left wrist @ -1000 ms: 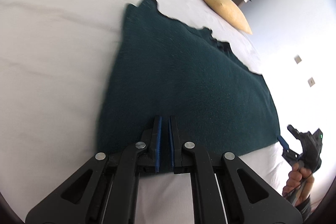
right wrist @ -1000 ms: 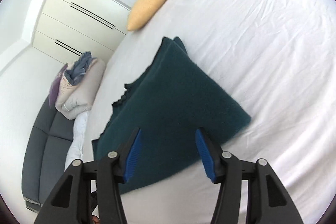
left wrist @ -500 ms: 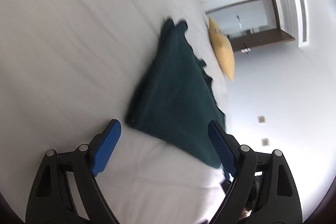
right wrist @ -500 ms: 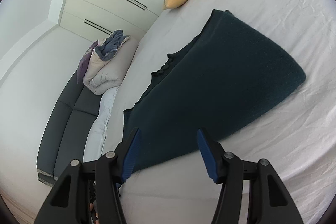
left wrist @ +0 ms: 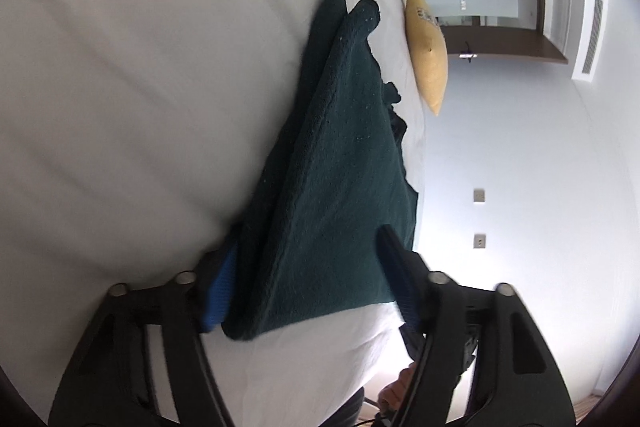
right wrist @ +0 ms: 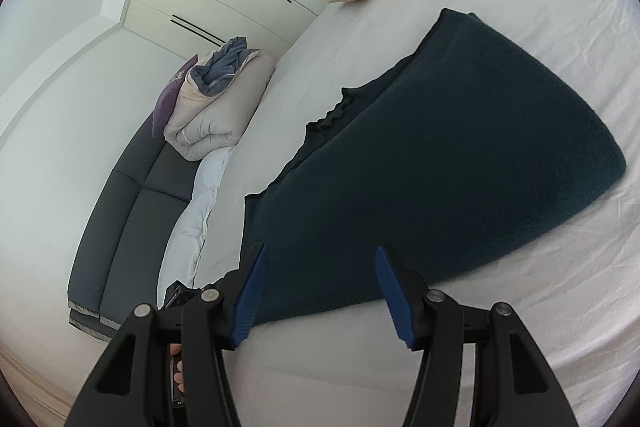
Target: Fold small clothes
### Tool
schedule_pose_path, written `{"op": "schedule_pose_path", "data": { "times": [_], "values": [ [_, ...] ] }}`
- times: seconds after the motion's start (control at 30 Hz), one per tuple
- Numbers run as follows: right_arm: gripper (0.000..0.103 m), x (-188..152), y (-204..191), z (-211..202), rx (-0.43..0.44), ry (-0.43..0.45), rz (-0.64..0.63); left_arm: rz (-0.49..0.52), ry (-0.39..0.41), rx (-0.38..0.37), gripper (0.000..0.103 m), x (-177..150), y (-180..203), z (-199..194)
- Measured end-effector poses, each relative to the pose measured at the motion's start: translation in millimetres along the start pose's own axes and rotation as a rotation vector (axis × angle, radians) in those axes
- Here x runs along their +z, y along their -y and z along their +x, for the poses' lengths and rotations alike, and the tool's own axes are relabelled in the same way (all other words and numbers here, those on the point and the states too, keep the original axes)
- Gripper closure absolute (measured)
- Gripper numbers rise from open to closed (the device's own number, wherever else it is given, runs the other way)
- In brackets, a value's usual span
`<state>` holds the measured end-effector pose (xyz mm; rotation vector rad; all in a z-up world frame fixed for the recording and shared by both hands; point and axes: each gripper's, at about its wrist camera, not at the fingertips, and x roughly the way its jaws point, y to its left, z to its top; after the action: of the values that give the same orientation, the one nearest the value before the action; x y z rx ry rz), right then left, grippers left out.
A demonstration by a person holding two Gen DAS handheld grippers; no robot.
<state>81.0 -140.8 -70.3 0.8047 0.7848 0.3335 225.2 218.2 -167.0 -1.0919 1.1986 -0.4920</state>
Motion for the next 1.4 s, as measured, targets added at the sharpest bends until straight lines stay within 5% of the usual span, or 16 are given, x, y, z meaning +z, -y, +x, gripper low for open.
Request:
{"op": "schedule_pose_path", "data": {
  "times": [0.1, 0.27, 0.4, 0.63, 0.8, 1.0, 1.2, 1.4],
  "values": [
    [0.044, 11, -13, 16, 0.005, -0.029, -0.034, -0.006, -0.019, 0.001, 0.067, 5, -5, 0],
    [0.044, 31, -35, 63, -0.005, -0.128, -0.103, 0.016, -0.007, -0.003, 0.073, 3, -3, -1],
    [0.044, 40, -47, 112, 0.002, -0.216, -0.130, 0.049, 0.005, 0.028, 0.093, 2, 4, 0],
    [0.043, 54, -15, 177, 0.018, -0.343, 0.016, 0.130, 0.044, 0.099, 0.094, 4, 29, -9],
    [0.044, 64, 6, 173, 0.139, -0.365, 0.094, 0.325, 0.056, 0.192, 0.094, -11, 105, 9],
    [0.033, 92, 38, 155, 0.344, -0.329, 0.266, 0.559, -0.027, 0.241, 0.094, -50, 195, 97],
    [0.029, 115, 77, 131, 0.414, -0.310, 0.324, 0.583, -0.146, 0.306, 0.094, -85, 179, 186],
    [0.031, 125, 70, 131, 0.358, -0.305, 0.265, 0.668, -0.133, 0.376, 0.094, -102, 182, 184]
  ]
}}
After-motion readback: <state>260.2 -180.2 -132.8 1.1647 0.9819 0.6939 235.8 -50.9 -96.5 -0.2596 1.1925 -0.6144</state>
